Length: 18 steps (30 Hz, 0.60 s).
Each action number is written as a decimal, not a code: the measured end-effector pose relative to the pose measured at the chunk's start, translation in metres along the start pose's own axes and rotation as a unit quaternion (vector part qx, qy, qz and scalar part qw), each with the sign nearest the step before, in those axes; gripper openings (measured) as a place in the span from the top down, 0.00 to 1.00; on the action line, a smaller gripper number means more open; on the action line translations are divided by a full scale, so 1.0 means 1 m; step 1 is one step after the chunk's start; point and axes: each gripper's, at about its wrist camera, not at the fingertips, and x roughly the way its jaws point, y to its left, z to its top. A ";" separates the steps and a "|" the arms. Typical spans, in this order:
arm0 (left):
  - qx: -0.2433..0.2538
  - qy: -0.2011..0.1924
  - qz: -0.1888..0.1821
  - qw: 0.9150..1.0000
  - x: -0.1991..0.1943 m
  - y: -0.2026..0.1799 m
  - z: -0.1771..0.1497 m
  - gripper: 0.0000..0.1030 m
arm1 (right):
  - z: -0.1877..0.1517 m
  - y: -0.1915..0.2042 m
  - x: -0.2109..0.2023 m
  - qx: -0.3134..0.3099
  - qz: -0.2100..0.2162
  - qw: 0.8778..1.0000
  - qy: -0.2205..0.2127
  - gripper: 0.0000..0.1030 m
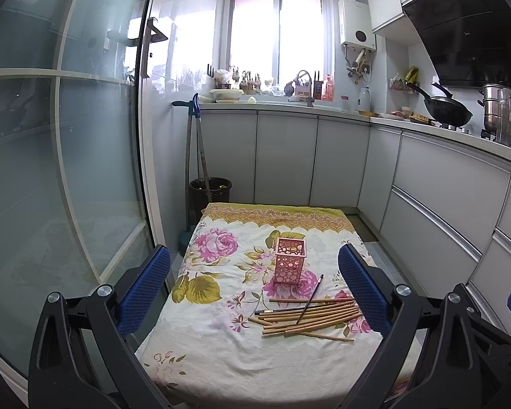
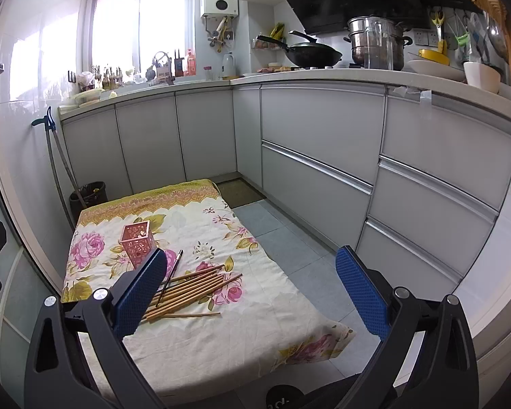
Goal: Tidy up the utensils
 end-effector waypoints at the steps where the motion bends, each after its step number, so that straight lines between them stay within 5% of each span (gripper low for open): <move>1: 0.000 0.000 0.000 1.000 0.000 -0.001 0.000 0.08 | 0.000 0.000 0.000 0.000 0.000 1.000 0.000 0.06; 18: 0.010 0.013 0.003 1.000 0.019 -0.005 -0.005 0.08 | 0.003 -0.002 0.019 0.008 -0.010 1.000 0.011 0.06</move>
